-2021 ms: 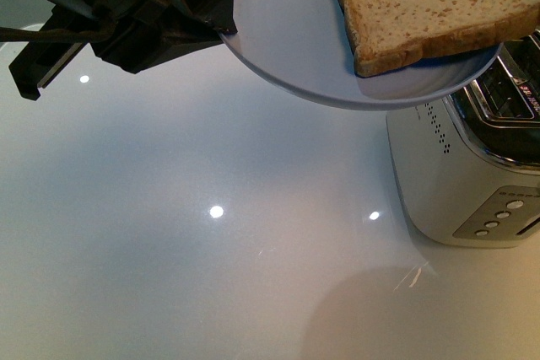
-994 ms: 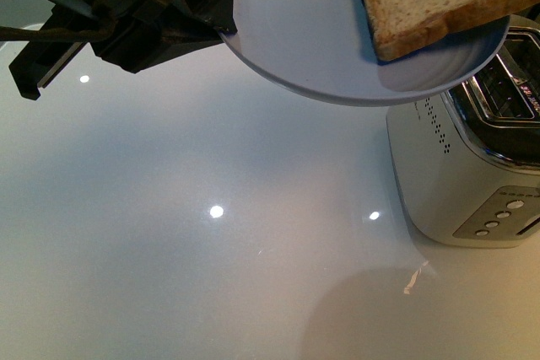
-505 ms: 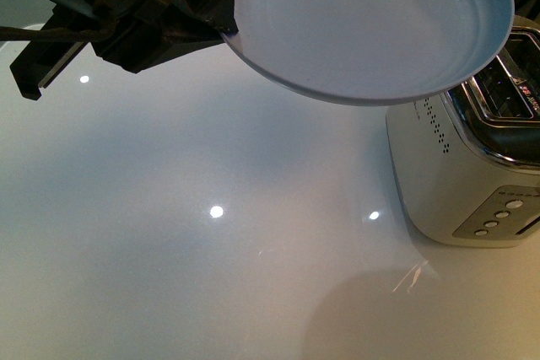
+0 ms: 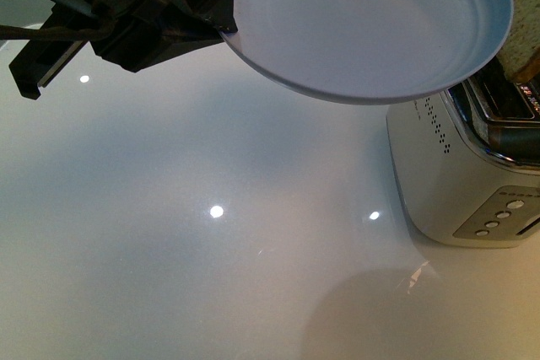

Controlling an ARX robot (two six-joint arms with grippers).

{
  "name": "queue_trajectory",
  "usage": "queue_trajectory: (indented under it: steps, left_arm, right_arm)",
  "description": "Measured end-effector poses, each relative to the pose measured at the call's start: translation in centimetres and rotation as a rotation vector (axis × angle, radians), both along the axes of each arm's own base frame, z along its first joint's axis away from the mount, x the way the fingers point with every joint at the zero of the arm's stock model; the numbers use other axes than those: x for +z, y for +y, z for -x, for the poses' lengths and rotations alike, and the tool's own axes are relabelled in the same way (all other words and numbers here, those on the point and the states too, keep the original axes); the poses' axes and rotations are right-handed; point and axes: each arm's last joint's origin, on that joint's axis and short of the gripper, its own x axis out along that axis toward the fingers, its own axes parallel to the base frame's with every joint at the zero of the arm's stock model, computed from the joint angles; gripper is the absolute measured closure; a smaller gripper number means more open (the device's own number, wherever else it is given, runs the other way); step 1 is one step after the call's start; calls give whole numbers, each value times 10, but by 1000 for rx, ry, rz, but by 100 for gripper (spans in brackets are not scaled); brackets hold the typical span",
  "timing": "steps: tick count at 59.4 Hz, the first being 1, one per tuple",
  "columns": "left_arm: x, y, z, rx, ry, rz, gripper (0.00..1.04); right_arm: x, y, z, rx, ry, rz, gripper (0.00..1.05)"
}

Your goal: Left arm holds plate, right arm toasts bread

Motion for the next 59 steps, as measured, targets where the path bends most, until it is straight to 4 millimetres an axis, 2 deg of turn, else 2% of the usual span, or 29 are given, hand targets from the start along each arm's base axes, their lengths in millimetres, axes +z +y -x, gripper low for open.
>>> queue_trajectory:
  steps: [47, 59]
  left_arm:
    - [0, 0, 0, 0, 0, 0, 102]
    - [0, 0, 0, 0, 0, 0, 102]
  right_arm:
    - [-32, 11, -17, -17, 86, 115, 101]
    - [-33, 12, -14, -18, 87, 118, 101]
